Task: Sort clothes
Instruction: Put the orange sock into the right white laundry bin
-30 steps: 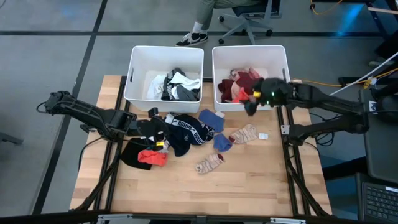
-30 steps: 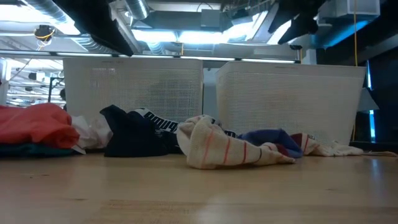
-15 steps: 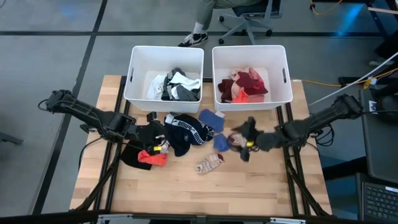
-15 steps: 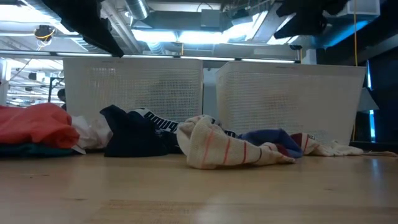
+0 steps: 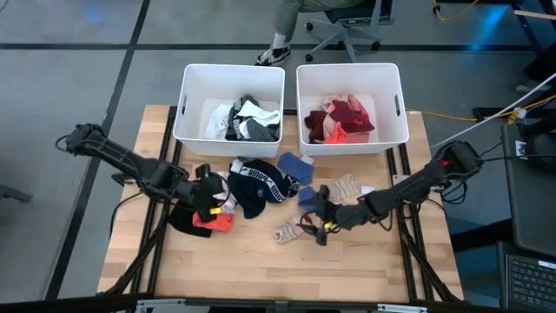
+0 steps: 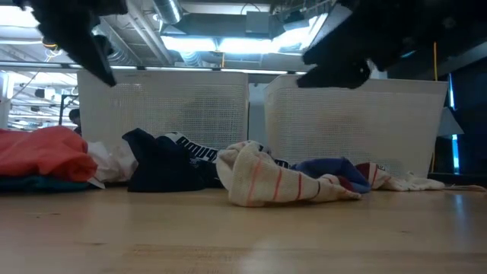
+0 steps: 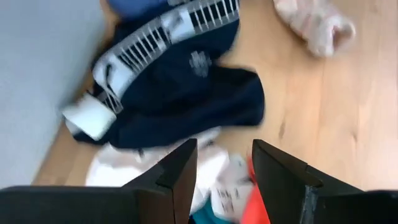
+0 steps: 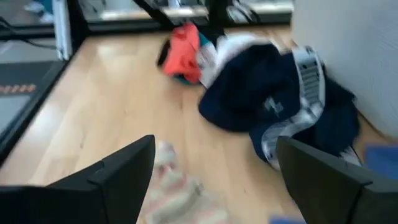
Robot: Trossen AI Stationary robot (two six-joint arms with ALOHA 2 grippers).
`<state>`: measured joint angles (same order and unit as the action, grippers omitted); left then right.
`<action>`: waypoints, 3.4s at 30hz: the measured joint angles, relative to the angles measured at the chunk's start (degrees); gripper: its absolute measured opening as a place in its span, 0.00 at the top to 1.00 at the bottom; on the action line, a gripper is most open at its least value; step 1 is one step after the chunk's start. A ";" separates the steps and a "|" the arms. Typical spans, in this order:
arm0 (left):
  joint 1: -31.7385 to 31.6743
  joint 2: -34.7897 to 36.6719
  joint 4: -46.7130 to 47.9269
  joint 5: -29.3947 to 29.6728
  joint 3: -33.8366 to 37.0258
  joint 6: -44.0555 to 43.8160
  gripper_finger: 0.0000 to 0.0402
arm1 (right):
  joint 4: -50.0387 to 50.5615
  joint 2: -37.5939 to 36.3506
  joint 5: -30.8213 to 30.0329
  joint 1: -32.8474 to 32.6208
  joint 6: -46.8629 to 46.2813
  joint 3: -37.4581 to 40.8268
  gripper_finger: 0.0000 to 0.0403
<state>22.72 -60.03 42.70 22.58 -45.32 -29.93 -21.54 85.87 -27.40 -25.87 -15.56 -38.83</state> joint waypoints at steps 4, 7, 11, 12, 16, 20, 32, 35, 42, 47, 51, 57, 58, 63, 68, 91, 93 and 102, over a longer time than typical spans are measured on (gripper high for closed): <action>1.84 0.00 4.26 -1.06 0.00 -5.02 0.64 | -10.16 4.46 -0.01 0.00 5.16 0.02 0.17; 3.29 -0.01 6.81 -1.22 0.00 -8.82 0.64 | -14.98 6.57 0.00 0.00 7.98 0.02 0.17; 5.00 0.00 6.93 -1.45 1.05 -11.45 0.64 | -16.93 8.15 -0.24 0.05 8.58 0.02 0.17; 5.32 0.00 6.95 -1.63 1.82 -12.08 0.64 | -17.31 8.50 -0.52 0.12 8.58 0.02 0.17; 5.70 -0.03 5.89 -5.18 6.23 -14.96 0.64 | -18.34 9.83 -0.53 0.75 8.51 0.02 0.17; 5.70 -0.07 0.90 -8.59 10.04 -15.55 0.64 | -18.73 10.53 -0.37 1.94 8.12 0.02 0.17; 5.70 -1.50 -15.07 -12.69 15.88 -8.02 0.64 | -19.01 10.53 -0.04 2.40 7.92 0.02 0.17; 5.70 -2.14 -18.79 -13.30 17.26 -5.68 0.64 | -18.92 10.53 -0.04 2.40 7.92 0.02 0.17; 5.70 -3.86 -19.88 -16.70 17.79 -4.06 0.73 | -18.62 10.53 -0.16 2.40 7.92 0.02 0.17; 5.68 -3.89 -20.80 -17.53 17.79 -1.59 0.94 | -18.60 10.53 -0.50 2.40 7.94 0.02 0.17; 5.63 -3.82 -22.42 -18.04 16.10 1.20 0.97 | -18.99 10.53 -0.48 2.40 8.08 0.02 0.17; 3.77 -3.80 -22.98 -12.66 9.36 9.61 0.99 | -19.43 10.53 0.41 2.76 9.56 -1.23 0.17; 3.37 -3.76 -23.21 -11.39 8.42 11.15 0.99 | -19.41 10.53 1.04 3.01 10.00 -1.60 0.17; 1.27 -3.74 -28.53 -8.68 6.62 19.49 0.99 | -19.49 10.56 6.64 5.35 11.38 -4.33 0.17; -0.97 -4.60 -34.40 -8.21 6.62 25.82 0.99 | -19.62 12.46 8.88 7.73 12.10 -7.72 0.17; -3.39 -8.09 -42.34 -8.23 6.62 30.34 0.98 | -17.81 23.47 12.44 9.90 15.82 -19.96 0.82; -3.39 -8.09 -42.31 -8.23 6.62 30.35 0.98 | -17.18 23.47 12.44 9.90 16.81 -19.96 0.94; -3.39 -8.07 -43.26 -8.23 6.64 29.54 0.85 | -17.27 23.47 10.77 9.77 19.12 -19.96 0.96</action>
<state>19.33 -68.10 -0.57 14.35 -38.68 -0.39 -38.81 109.34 -16.63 -16.10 3.56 -58.78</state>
